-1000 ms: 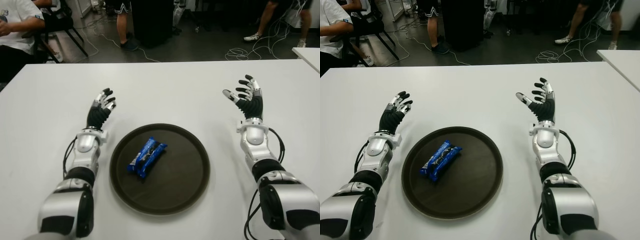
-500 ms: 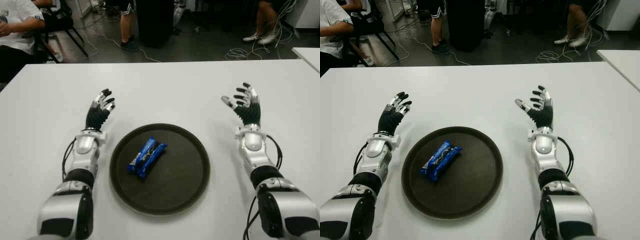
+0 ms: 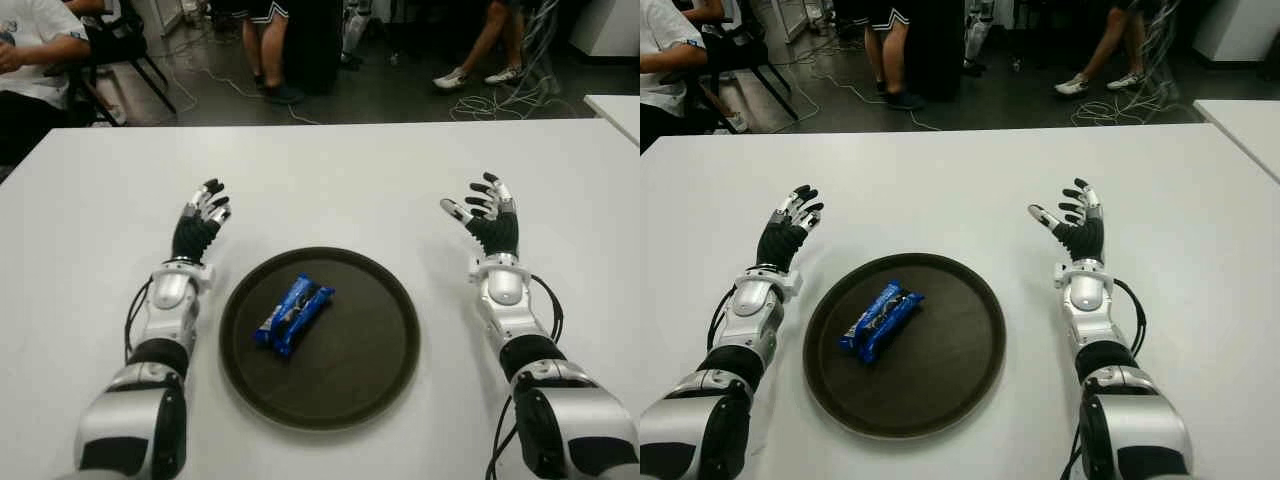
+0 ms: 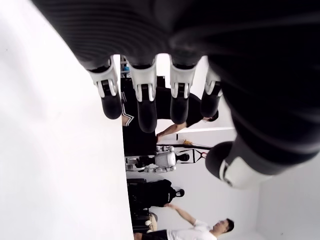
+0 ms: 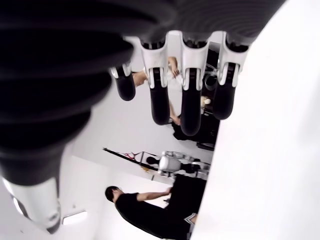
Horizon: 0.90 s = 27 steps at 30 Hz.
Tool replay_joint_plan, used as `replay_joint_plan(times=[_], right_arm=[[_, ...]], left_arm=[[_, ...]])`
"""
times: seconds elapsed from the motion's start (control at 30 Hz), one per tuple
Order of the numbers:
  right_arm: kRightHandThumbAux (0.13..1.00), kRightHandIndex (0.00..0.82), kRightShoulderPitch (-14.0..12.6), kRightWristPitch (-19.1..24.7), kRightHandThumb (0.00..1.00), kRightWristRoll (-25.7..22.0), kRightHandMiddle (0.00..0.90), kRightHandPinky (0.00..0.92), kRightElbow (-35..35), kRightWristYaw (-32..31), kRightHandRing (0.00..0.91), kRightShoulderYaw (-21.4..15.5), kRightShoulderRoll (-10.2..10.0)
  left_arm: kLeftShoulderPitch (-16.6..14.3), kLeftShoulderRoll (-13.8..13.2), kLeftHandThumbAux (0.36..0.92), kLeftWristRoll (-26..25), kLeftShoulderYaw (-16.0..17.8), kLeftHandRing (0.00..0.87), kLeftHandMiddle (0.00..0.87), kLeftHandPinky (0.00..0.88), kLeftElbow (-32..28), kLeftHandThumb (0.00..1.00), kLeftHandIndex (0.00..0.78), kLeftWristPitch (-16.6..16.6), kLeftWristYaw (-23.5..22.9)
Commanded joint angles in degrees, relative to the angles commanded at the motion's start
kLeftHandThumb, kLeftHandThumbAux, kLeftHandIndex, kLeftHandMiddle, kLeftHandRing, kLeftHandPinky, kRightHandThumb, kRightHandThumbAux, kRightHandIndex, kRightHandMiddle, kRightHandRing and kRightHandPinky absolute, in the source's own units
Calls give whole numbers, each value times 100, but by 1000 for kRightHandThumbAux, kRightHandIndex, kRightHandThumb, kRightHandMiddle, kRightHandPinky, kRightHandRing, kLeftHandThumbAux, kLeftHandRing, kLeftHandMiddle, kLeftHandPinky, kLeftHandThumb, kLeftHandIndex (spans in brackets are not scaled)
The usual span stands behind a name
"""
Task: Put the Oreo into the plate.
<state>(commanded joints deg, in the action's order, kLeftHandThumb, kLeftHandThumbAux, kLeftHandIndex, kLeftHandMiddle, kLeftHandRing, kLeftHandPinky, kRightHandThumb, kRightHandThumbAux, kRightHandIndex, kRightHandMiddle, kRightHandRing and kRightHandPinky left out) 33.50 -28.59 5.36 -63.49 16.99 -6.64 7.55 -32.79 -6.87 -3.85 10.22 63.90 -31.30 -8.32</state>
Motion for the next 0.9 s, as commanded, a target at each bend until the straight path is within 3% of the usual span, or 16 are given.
replay_joint_plan(times=[0.37,0.9], right_arm=[[645,154,-64,-107,0,63,254,271,100,119,273,27,-17],[619,155,-382,-316,0,3,255,271,356,-180,277,19,-37]], left_arm=[[30,4,664,-9,-25,100,114,80,-13,73,46,-20,-11],[107,41,623,-99,2,102,114,81,-120,67,43,-110,-177]])
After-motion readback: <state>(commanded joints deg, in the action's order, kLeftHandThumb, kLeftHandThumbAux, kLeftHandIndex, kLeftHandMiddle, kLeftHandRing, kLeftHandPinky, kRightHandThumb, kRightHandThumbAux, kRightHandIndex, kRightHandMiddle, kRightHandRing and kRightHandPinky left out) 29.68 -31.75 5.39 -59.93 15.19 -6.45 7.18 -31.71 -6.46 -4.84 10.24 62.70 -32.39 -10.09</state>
